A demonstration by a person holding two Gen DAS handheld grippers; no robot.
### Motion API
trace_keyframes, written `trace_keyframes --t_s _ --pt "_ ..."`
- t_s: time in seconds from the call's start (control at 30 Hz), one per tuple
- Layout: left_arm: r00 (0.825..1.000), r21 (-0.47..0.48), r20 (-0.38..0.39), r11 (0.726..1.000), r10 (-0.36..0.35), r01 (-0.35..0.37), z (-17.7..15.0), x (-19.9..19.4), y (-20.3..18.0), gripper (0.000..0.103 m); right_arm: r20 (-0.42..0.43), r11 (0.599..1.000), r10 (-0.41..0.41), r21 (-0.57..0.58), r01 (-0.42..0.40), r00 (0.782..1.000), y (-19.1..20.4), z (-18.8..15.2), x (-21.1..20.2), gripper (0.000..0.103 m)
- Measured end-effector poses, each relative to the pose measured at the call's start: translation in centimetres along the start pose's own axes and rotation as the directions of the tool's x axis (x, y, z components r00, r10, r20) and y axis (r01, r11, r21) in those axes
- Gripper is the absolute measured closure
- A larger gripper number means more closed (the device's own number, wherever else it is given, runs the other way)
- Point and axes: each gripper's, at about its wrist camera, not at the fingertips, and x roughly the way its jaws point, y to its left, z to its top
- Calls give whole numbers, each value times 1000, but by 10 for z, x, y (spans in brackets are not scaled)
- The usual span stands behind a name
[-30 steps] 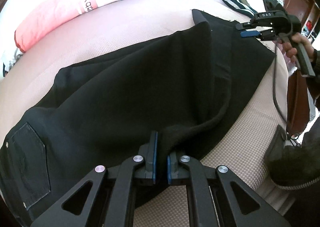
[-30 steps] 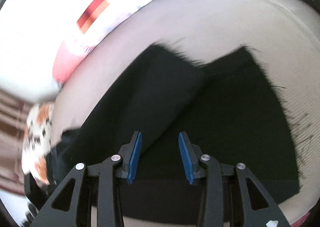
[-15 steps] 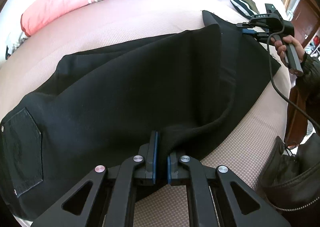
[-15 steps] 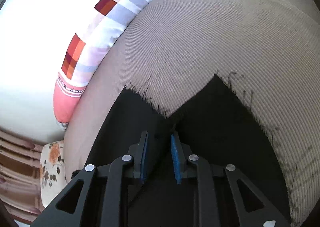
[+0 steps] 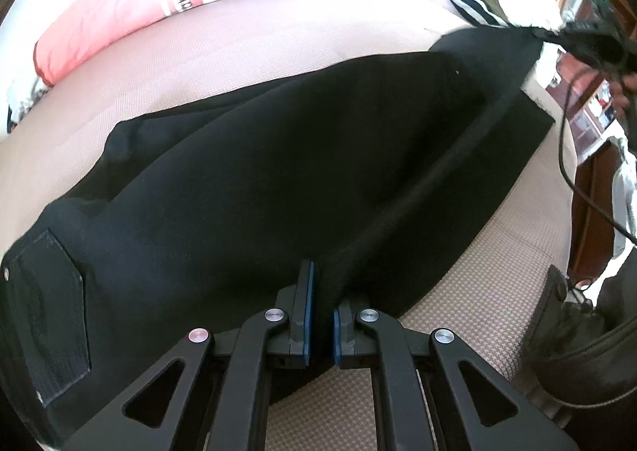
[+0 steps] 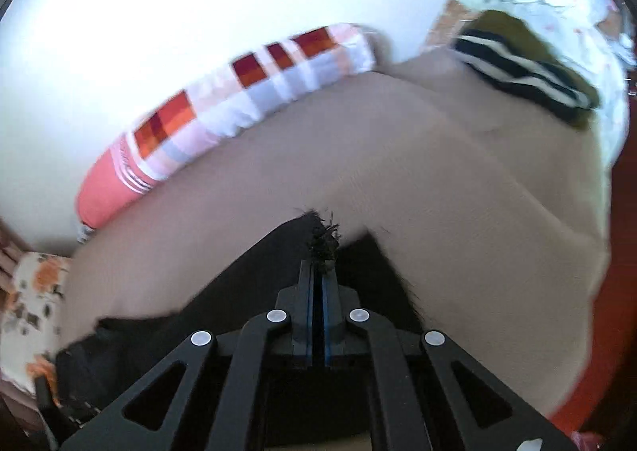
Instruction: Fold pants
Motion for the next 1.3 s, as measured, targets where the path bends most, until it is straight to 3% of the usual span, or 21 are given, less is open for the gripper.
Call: trace_keyframes --t_s 0.17,0.27,0.43,0.57,0.7,0.77,0.8,0.83,1.0,1.23,1.3 --pt "1000 56 -8 998 12 -12 -5 7 -6 93 -123 988 -129 64 137 984 -41 -58 22 101" --pt "1000 85 -8 996 20 -19 -6 7 -9 93 -176 980 -125 130 149 976 -62 -80 38 101" --pt "1000 78 -9 997 19 -18 -7 8 -7 92 -140 982 -126 124 144 982 -57 -74 28 102" --pt "1000 104 -14 994 24 -23 -7 9 -11 90 -162 981 -136 114 155 977 -60 -80 37 102" --pt "997 88 -70 996 -26 33 -3 2 -6 77 -151 979 -140 125 160 978 -61 -80 39 102" --pt "995 71 -71 995 -68 73 -3 -6 -2 67 -157 981 -140 113 158 978 -61 -80 41 102" --pt "996 64 -64 995 -67 71 -3 -10 0 57 -158 981 -139 114 158 978 -61 -79 41 102" --pt "997 61 -54 996 -61 65 -3 -13 2 54 -156 980 -139 120 158 978 -61 -79 40 102" --pt "991 0 -18 991 -131 131 -5 -32 9 53 -148 980 -147 115 165 978 -60 -80 43 102" --pt "997 -83 26 994 -72 74 10 -26 25 52 -166 979 -149 112 168 975 -60 -79 44 100" --pt "999 -103 -8 993 -51 50 11 -11 27 52 -179 980 -147 105 168 973 -59 -77 43 91"
